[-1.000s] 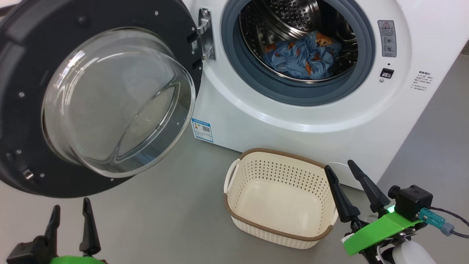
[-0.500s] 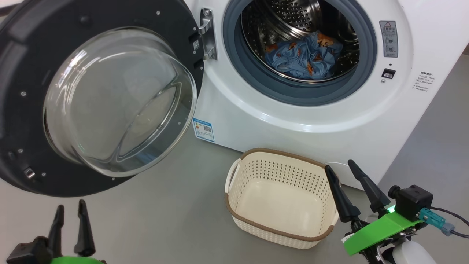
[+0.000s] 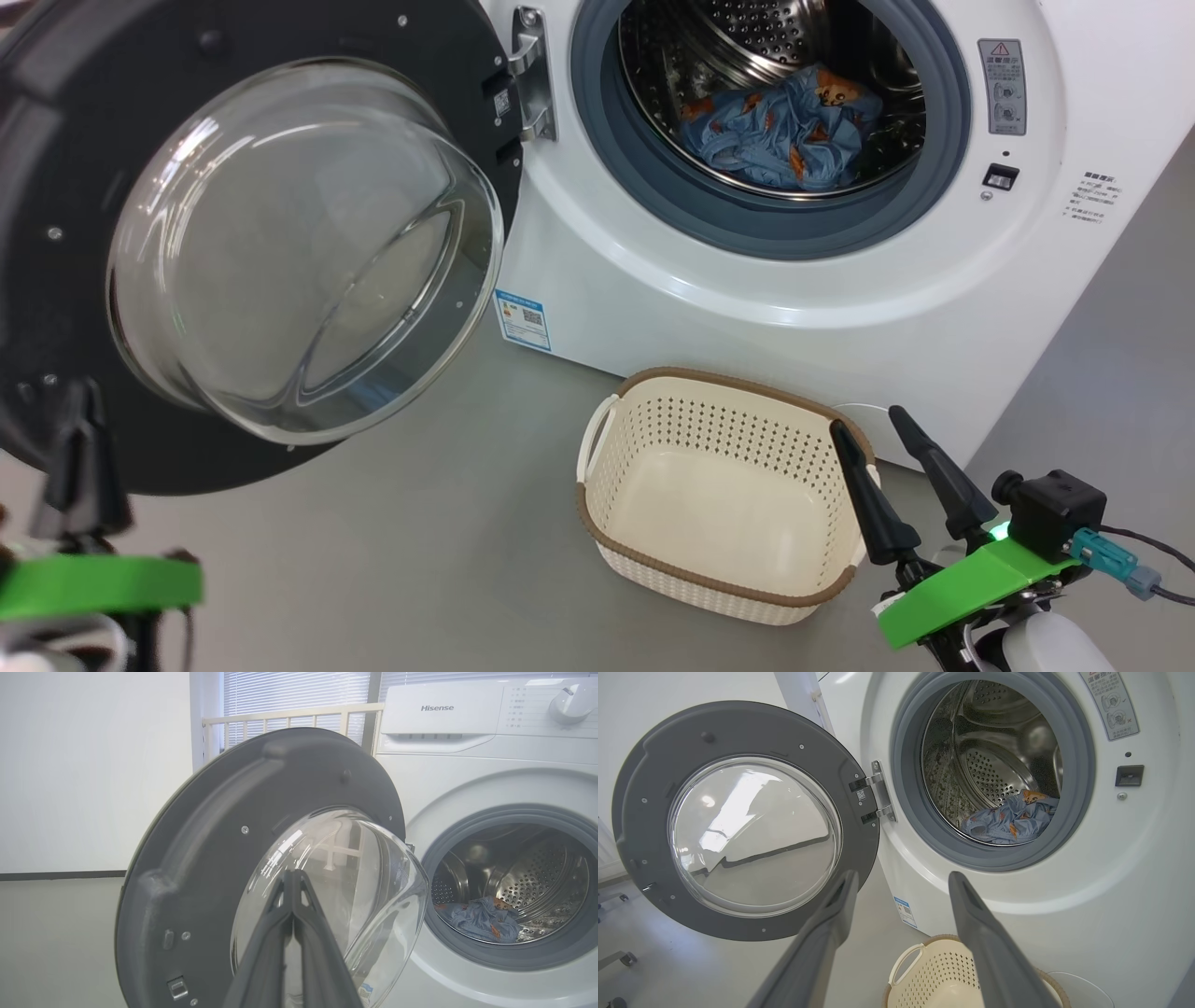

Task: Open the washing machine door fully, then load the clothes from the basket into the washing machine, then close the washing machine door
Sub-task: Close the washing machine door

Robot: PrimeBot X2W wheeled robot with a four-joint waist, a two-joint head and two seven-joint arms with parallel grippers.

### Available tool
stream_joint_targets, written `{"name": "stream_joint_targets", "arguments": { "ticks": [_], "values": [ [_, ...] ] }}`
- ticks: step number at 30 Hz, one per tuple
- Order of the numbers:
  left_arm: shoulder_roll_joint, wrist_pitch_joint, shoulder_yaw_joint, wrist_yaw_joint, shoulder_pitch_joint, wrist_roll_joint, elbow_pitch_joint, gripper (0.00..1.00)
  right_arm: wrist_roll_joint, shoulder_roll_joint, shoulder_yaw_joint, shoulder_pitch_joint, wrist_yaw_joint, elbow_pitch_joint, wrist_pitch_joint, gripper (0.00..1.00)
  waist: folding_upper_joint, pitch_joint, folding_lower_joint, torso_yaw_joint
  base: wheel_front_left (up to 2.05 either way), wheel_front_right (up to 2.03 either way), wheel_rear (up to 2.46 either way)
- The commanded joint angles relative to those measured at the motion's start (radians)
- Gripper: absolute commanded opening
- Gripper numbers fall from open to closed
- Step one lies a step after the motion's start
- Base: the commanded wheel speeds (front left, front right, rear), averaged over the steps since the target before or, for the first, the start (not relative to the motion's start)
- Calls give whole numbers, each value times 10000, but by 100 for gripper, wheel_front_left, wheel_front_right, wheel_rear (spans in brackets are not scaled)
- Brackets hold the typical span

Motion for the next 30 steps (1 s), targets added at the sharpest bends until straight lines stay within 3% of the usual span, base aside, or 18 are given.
{"name": "stream_joint_targets", "arguments": {
  "ticks": [1, 7, 12, 17, 22, 30],
  "values": [
    [593, 60, 470, -15, -645, -221, -367, 0, -7, -58, 219, -114, 16, -254, -48, 100, 0, 5, 0, -28, 0, 0, 0],
    [1876, 493, 1125, -22, -2037, -2512, -423, 0, -2, -147, 331, -185, 16, -203, -48, 100, 0, 81, 0, -259, 0, 0, 0],
    [2796, 711, 1927, -23, -2977, -4901, 710, 0, -31, -270, 449, -337, 16, -174, -48, 100, 0, 256, 0, -587, 0, 0, 0],
    [3545, 891, 2501, -23, -3420, -6487, 1967, 0, -61, -387, 516, -459, 16, -127, -48, 100, 0, 427, 0, -909, 0, 0, 0],
    [4179, 1414, 2904, -24, -3791, -8322, 3674, 0, -95, -513, 553, -552, 16, -108, -48, 100, 0, 587, 0, -1273, 0, 0, 0],
    [4782, 1775, 3457, -24, -4056, -10210, 5759, 0, -181, -701, 644, -753, 16, -114, -48, 100, 0, 891, 0, -1797, 0, 0, 0]
  ]
}}
